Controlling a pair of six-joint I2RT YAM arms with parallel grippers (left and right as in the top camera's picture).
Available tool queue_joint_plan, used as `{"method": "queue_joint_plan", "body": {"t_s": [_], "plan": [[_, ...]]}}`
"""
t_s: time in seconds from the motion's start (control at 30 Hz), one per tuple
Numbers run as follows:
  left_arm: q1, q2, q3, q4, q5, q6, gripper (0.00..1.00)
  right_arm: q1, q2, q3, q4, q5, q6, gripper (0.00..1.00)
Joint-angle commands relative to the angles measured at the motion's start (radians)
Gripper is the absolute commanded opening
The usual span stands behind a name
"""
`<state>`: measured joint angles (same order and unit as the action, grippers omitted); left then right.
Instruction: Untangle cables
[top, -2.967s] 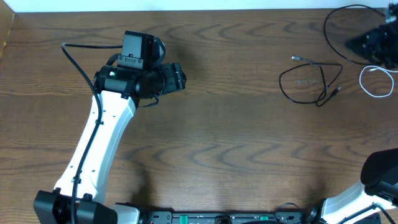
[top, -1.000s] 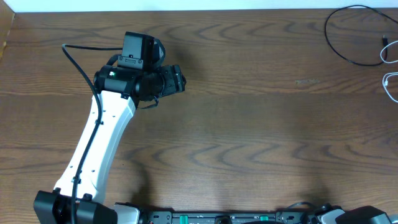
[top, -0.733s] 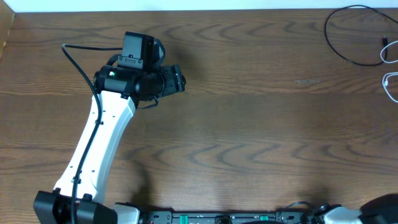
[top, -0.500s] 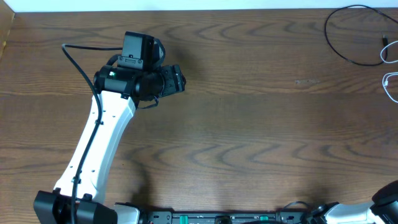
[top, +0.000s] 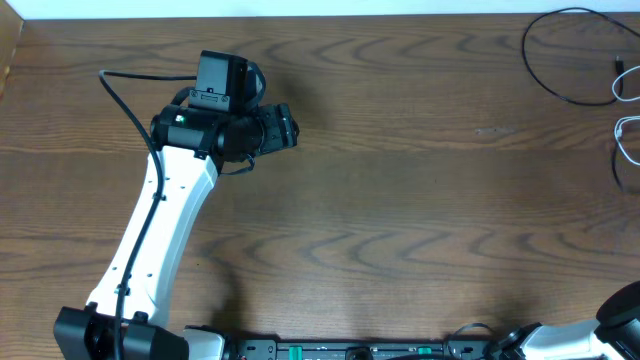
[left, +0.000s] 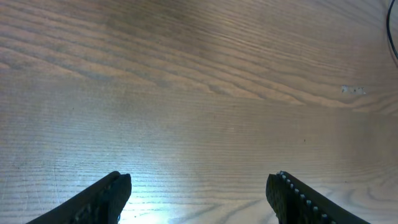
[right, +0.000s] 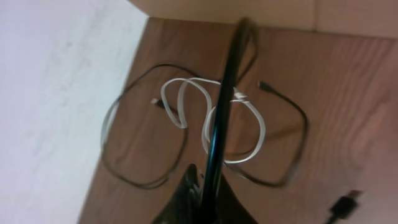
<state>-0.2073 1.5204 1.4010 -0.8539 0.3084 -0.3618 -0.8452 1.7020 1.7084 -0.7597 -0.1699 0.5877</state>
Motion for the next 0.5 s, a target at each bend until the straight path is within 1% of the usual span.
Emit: {"method": "queue_joint_plan", "body": {"t_s": [0.0, 0.07, 0.1, 0.17, 0.2, 0.37, 0.43, 0.47], "plan": [[0.002, -0.011, 0.01, 0.0, -0.008, 0.014, 0.75, 0.003, 0.049, -0.016, 0.003, 0.048, -0.023, 0.51], [0.002, -0.011, 0.01, -0.001, -0.008, 0.014, 0.75, 0.004, 0.078, -0.016, 0.017, -0.008, -0.024, 0.74], [0.002, -0.011, 0.01, -0.001, -0.008, 0.014, 0.75, 0.004, 0.085, -0.015, 0.022, -0.04, -0.024, 0.76], [0.002, -0.011, 0.01, -0.001, -0.008, 0.014, 0.75, 0.004, 0.096, -0.015, 0.037, -0.186, -0.058, 0.95], [0.002, -0.011, 0.01, -0.002, -0.008, 0.014, 0.75, 0.008, 0.093, -0.014, 0.042, -0.267, -0.09, 0.99], [0.002, -0.011, 0.01, -0.002, -0.008, 0.014, 0.75, 0.043, 0.05, -0.014, 0.024, -0.467, -0.173, 0.99], [0.001, -0.011, 0.01, -0.002, -0.008, 0.014, 0.76, 0.093, 0.004, -0.014, 0.005, -0.591, -0.246, 0.99], [0.002, -0.011, 0.01, -0.002, -0.007, 0.014, 0.87, 0.111, -0.011, -0.014, -0.002, -0.62, -0.264, 0.99]]}}
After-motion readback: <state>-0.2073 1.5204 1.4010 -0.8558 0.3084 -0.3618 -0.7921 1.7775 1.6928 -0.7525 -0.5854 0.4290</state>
